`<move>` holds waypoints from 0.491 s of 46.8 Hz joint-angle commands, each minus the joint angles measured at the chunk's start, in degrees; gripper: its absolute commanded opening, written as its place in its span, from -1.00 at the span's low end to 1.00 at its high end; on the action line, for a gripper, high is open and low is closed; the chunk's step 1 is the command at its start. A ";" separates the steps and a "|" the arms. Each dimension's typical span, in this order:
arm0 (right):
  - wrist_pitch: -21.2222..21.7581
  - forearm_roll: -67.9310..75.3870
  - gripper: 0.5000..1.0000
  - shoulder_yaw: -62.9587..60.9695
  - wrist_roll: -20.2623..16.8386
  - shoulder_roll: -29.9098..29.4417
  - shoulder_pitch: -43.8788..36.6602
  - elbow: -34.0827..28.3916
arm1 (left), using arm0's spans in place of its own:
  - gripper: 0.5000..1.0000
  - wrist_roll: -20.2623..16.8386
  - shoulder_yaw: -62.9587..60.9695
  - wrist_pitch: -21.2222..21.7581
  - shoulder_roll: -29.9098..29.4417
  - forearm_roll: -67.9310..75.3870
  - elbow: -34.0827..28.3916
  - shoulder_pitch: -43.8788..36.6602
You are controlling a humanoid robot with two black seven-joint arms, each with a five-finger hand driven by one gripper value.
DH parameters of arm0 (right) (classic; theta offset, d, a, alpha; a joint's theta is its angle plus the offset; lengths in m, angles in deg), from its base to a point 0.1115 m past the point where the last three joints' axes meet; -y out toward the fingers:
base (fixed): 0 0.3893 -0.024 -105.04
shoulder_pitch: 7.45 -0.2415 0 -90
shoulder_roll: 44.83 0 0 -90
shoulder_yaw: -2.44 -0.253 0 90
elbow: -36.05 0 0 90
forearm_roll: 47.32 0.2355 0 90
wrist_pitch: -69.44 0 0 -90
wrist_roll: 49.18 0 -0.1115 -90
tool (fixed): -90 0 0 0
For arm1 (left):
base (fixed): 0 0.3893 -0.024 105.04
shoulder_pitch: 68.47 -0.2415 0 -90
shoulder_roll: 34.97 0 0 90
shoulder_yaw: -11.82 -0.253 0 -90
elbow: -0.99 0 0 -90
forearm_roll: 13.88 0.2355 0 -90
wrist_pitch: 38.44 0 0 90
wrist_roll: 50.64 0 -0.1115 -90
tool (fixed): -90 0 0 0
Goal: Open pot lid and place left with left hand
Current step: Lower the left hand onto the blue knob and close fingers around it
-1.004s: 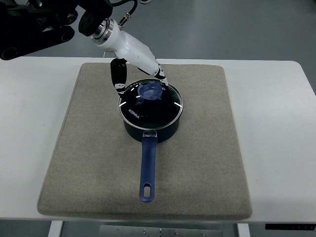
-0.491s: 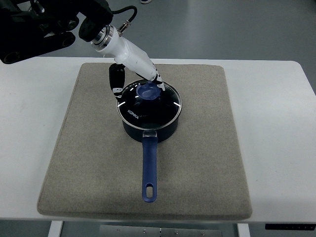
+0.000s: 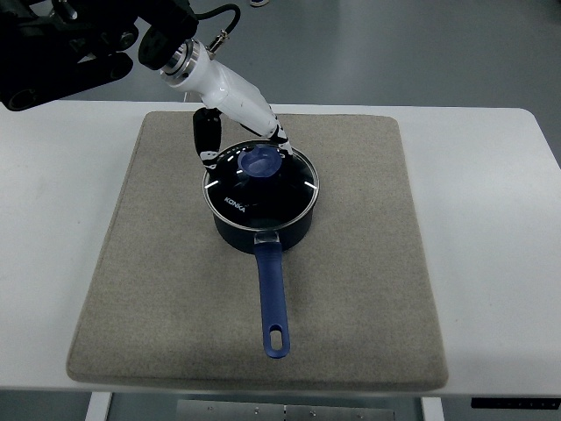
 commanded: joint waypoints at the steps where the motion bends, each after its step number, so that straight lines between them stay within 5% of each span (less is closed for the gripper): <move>1: 0.00 -0.06 0.67 0.00 0.00 0.00 0.00 0.08 | 0.95 0.00 -0.09 0.01 0.44 -0.02 -0.01 -0.42; 23: 0.00 -0.06 0.67 0.00 0.00 0.00 0.00 0.08 | 0.96 0.00 0.08 0.53 0.53 -0.11 -1.07 -1.04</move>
